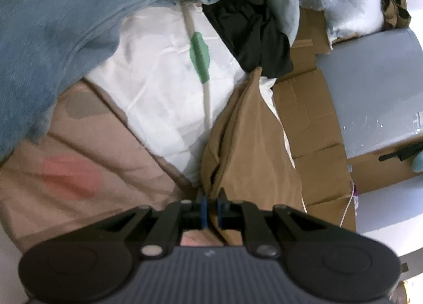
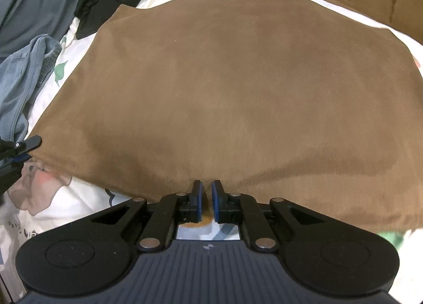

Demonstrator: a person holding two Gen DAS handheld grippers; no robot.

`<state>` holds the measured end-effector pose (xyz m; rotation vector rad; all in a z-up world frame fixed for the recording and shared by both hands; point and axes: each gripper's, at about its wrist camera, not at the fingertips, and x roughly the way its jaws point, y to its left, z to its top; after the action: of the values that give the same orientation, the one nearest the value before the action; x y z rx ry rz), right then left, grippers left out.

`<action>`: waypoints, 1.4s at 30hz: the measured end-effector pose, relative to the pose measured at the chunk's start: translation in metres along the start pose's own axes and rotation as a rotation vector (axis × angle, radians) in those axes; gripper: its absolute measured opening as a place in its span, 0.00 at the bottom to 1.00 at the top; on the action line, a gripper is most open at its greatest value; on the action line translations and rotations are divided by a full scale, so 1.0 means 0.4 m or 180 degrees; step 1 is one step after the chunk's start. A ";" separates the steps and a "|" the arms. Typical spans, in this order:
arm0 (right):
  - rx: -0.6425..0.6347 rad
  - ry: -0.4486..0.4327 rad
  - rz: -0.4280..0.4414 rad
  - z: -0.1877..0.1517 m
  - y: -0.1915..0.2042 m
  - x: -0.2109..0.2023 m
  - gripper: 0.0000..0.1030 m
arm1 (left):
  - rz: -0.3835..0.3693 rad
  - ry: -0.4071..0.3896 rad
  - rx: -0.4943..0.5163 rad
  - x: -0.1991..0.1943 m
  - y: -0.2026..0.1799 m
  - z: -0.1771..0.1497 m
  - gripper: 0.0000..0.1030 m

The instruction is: Fold clothes

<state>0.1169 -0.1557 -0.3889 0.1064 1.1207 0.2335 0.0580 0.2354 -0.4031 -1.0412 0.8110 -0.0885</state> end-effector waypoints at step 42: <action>-0.0005 -0.0287 -0.0301 0.344 -0.076 0.144 0.12 | -0.0045 0.0031 -0.0211 0.012 0.055 -0.005 0.07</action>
<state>0.2687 -0.1668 -0.3862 0.0617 1.0330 0.1437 0.0537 0.2436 -0.4238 -1.1098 0.8201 -0.0791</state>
